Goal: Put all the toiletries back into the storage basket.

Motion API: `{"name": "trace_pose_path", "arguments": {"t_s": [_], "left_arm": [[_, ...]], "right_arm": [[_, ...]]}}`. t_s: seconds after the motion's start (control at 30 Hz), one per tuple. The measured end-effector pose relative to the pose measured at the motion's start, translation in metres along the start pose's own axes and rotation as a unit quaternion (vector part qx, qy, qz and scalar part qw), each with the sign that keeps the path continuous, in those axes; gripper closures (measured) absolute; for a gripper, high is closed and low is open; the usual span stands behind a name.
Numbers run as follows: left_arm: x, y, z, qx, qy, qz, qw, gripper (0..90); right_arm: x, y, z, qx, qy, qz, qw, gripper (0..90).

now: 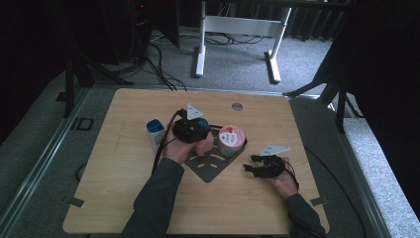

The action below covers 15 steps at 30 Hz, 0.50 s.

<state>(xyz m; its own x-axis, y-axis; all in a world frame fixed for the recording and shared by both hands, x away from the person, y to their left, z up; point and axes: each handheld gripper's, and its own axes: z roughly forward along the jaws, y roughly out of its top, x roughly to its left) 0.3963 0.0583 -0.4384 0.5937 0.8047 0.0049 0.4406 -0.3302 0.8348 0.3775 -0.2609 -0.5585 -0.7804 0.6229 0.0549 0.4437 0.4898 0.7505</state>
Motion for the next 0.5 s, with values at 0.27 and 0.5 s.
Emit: {"name": "trace_pose_path", "arguments": {"t_s": [0.27,0.5], "left_arm": [[0.001,0.003,0.006,-0.001,0.008,-0.007,0.9999,53.1],[0.002,0.006,0.013,0.001,0.013,-0.012,0.9998,53.1]], "right_arm": [[0.0,0.0,0.0,0.0,0.0,-0.001,1.0,43.6],[0.0,0.0,0.0,0.0,0.0,-0.001,1.0,43.6]]}}
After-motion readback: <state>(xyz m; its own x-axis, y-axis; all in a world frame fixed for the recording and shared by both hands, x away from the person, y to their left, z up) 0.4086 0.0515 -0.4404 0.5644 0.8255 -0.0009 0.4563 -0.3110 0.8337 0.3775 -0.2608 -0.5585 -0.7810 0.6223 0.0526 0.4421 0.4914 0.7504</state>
